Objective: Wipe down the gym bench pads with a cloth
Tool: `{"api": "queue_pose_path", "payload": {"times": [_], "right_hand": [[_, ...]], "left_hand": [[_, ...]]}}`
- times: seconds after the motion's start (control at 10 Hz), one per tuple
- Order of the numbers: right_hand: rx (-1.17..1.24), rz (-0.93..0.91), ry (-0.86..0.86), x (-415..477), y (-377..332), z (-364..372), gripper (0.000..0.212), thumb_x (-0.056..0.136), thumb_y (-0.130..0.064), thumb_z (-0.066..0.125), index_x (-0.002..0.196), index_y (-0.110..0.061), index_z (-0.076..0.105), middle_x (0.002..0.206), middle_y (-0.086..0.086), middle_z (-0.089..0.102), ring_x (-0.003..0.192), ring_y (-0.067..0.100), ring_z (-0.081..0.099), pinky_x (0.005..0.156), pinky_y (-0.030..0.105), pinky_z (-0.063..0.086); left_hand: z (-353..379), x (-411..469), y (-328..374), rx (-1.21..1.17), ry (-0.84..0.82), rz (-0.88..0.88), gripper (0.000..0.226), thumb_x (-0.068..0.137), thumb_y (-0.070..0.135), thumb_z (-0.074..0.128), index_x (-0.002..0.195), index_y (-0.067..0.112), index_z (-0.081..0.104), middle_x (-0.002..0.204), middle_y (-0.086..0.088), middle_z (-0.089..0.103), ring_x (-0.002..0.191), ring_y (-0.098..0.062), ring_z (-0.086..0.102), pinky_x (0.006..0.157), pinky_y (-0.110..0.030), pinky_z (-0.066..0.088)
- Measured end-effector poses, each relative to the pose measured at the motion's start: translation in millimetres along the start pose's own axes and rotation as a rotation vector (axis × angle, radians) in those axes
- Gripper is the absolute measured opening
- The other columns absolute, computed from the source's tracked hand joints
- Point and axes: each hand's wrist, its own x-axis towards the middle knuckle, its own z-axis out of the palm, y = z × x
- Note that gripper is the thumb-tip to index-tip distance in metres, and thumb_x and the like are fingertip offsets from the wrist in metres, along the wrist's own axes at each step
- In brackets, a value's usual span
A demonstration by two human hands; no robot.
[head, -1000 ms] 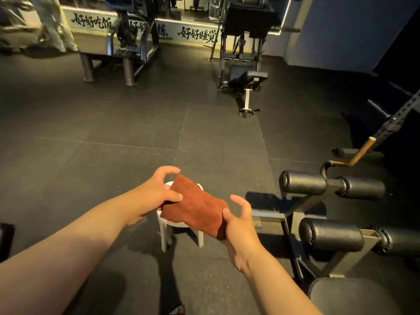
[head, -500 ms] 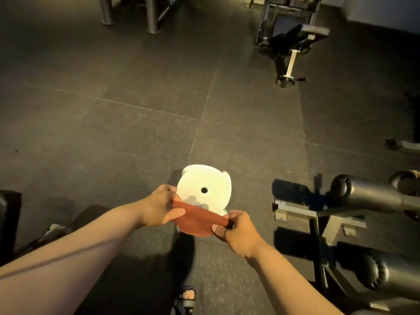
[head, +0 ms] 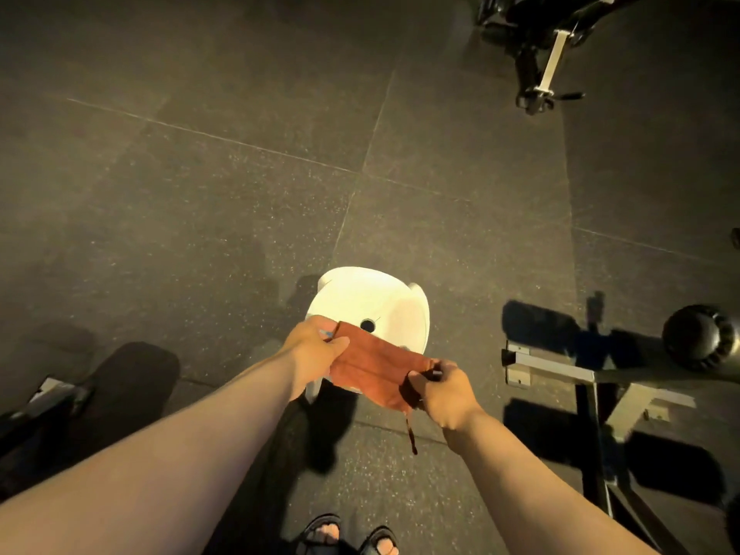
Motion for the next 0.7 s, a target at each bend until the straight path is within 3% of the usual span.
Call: {"api": "queue_pose_path", "payload": {"times": [0.1,0.2,0.3,0.4,0.5,0.6,0.7], "right_hand": [[0.022,-0.008,0.036,46.0,17.2,14.7,0.022,0.095,-0.003,0.062,0.116,-0.005,0.058,0.107,0.011,0.068,0.101,0.028,0.067,0.096,0.044,0.055],[-0.03,-0.033,0.05,80.4,33.8,22.4,0.033,0.094,-0.002,0.062,0.126,-0.008,0.056,0.113,0.011,0.067,0.107,0.028,0.065,0.099,0.04,0.053],[-0.118,-0.045,0.037,96.8,47.4,25.9,0.047,0.09,-0.006,0.063,0.135,-0.015,0.051,0.117,0.009,0.065,0.098,0.026,0.064,0.09,0.034,0.053],[-0.166,-0.009,0.089,94.8,52.2,25.3,0.059,0.087,-0.013,0.062,0.143,-0.019,0.046,0.132,0.014,0.053,0.095,0.024,0.061,0.096,0.04,0.054],[-0.125,0.045,0.109,72.1,48.3,15.9,0.046,0.095,-0.014,0.058,0.14,-0.012,0.046,0.134,0.014,0.052,0.098,0.021,0.057,0.096,0.037,0.05],[-0.017,0.068,0.07,41.0,32.6,-2.4,0.024,0.099,-0.013,0.058,0.122,-0.012,0.051,0.104,0.0,0.059,0.092,0.015,0.056,0.084,0.03,0.045],[-0.01,0.058,0.104,7.2,19.2,-23.2,0.01,0.096,-0.006,0.062,0.1,-0.014,0.057,0.09,-0.002,0.064,0.083,0.016,0.059,0.077,0.029,0.045]], "left_hand": [[15.4,44.5,-22.8,0.026,0.041,-0.029,0.037,0.089,0.029,0.071,0.124,0.023,0.06,0.118,-0.004,0.065,0.106,-0.027,0.065,0.096,-0.045,0.055],[36.3,74.8,-42.6,0.195,0.061,0.006,0.038,0.095,0.026,0.062,0.132,0.023,0.056,0.125,-0.003,0.061,0.113,-0.027,0.06,0.101,-0.038,0.05],[47.3,89.7,-52.1,0.419,0.063,0.027,0.045,0.098,0.023,0.054,0.142,0.023,0.047,0.137,-0.007,0.05,0.117,-0.029,0.055,0.1,-0.033,0.045],[44.8,92.3,-48.3,0.428,0.122,-0.035,0.046,0.098,0.025,0.053,0.143,0.025,0.046,0.14,-0.008,0.042,0.118,-0.029,0.053,0.101,-0.029,0.041],[37.2,82.4,-32.6,0.326,0.163,0.006,0.02,0.1,0.024,0.05,0.119,0.021,0.057,0.121,-0.003,0.057,0.102,-0.021,0.052,0.088,-0.024,0.037],[20.2,65.9,-1.9,0.295,0.211,0.08,0.012,0.099,0.021,0.049,0.106,0.014,0.057,0.113,-0.008,0.064,0.101,-0.025,0.058,0.086,-0.028,0.043],[-2.4,42.6,37.3,0.182,0.275,0.14,0.022,0.099,0.023,0.049,0.107,0.008,0.062,0.101,-0.013,0.07,0.097,-0.033,0.065,0.087,-0.042,0.053]]}}
